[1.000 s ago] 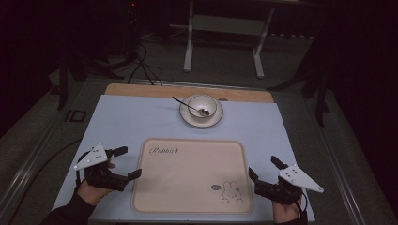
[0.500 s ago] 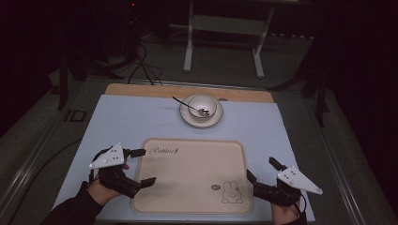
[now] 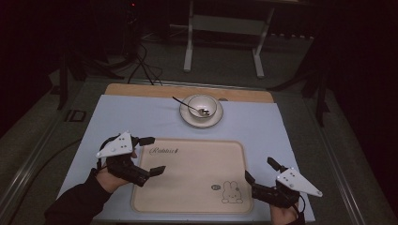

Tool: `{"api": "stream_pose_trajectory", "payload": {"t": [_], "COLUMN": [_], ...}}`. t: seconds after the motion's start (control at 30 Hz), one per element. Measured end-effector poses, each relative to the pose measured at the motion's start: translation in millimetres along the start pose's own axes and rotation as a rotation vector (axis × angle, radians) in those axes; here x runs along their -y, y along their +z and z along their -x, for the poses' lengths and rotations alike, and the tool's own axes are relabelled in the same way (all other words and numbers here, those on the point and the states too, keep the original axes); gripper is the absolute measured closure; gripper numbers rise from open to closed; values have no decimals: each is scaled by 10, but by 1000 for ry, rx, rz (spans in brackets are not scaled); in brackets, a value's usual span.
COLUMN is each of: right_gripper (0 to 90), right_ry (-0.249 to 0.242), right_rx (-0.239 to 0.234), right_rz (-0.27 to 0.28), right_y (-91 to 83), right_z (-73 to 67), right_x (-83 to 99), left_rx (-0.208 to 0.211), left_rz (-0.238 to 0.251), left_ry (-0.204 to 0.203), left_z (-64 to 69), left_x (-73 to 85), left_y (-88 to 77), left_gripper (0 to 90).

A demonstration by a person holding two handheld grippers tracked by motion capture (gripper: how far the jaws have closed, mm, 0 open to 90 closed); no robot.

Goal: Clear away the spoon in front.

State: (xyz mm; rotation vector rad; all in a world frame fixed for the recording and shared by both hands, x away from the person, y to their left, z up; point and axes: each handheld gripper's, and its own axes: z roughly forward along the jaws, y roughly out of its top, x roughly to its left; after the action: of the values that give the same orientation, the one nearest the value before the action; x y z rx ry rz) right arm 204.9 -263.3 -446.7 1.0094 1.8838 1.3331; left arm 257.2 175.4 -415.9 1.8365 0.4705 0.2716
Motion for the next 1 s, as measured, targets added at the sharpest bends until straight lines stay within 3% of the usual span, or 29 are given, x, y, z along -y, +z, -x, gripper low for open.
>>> {"api": "stream_pose_trajectory", "payload": {"t": [0.17, 0.33, 0.5, 0.73, 1.0], "right_gripper": [116, 116, 116, 116, 116], "right_ry": [-2, -3, -5, -10, -11], "right_rx": [-2, -1, -6, -10, -15], "right_rz": [3, 6, 7, 8, 12], "right_y": [-4, -12, -16, -13, -8], "right_z": [-7, -7, -12, -23, -29], "right_x": [-2, -3, -3, -2, 4], "left_rx": [-6, -46, -78, -105, -162], "left_rz": [4, -11, -9, -17, -46], "left_ry": [-5, 8, -34, -59, -115], "left_z": [-74, -145, -305, -472, -753], "left_x": [-132, -233, -347, -421, -422], "left_y": [67, 148, 277, 451, 725], "left_gripper": [34, 42, 44, 51, 86]}}
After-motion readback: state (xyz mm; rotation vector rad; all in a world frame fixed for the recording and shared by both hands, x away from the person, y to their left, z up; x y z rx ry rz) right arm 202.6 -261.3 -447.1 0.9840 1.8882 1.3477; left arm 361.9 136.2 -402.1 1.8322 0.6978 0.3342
